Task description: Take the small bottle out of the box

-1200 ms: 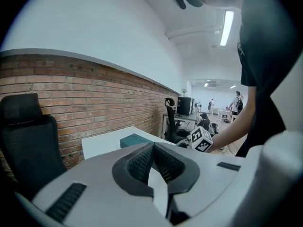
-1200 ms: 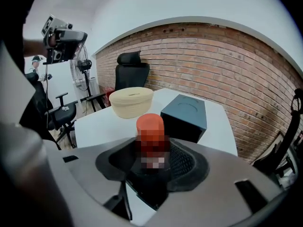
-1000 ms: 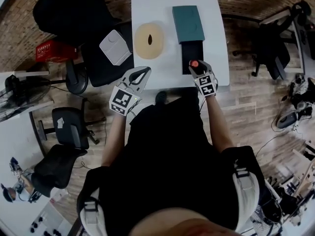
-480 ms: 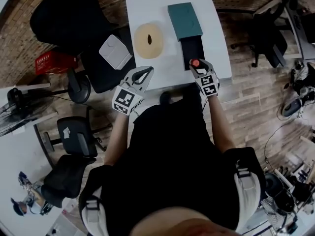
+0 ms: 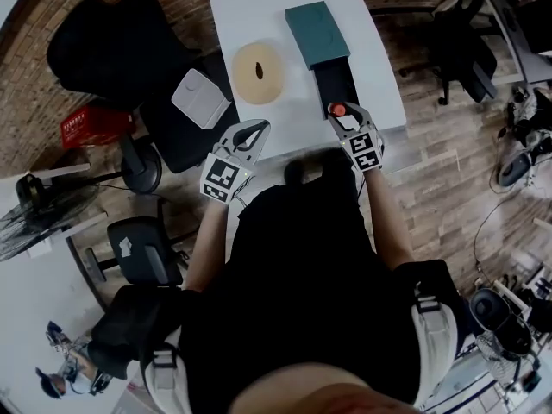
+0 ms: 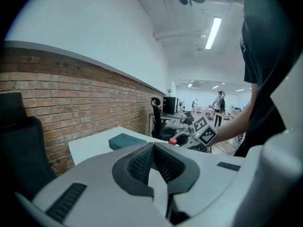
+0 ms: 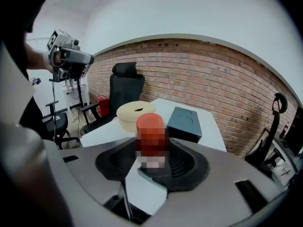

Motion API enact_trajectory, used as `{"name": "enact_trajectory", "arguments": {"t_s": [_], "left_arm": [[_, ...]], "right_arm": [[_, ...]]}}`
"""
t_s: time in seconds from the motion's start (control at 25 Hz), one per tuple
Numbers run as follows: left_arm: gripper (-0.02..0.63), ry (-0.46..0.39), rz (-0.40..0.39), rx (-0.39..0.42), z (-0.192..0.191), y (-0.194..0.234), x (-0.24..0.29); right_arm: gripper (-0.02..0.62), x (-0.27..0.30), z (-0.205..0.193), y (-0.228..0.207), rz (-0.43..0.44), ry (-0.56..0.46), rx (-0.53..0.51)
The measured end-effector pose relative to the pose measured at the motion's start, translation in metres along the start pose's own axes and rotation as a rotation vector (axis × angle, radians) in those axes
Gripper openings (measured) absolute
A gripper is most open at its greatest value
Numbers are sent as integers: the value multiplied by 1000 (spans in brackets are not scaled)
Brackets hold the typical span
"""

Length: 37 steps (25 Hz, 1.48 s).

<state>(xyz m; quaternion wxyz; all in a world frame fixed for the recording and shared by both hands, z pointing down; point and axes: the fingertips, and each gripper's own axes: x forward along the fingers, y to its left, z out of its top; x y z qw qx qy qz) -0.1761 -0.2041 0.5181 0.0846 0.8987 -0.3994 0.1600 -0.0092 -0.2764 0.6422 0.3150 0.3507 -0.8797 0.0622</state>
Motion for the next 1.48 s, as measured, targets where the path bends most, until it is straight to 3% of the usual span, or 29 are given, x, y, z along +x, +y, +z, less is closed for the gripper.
{"name": "enact_trajectory", "arguments": {"t_s": [0.52,1.48], "left_arm": [[20,-25,-77,14,3,-7,14],[20,-32,-108,23,-6,-26,16]], "right_arm": [[193,-31,27,9,-35,-47,-63],[193,-70,31,32,-51,-64,-130]]}}
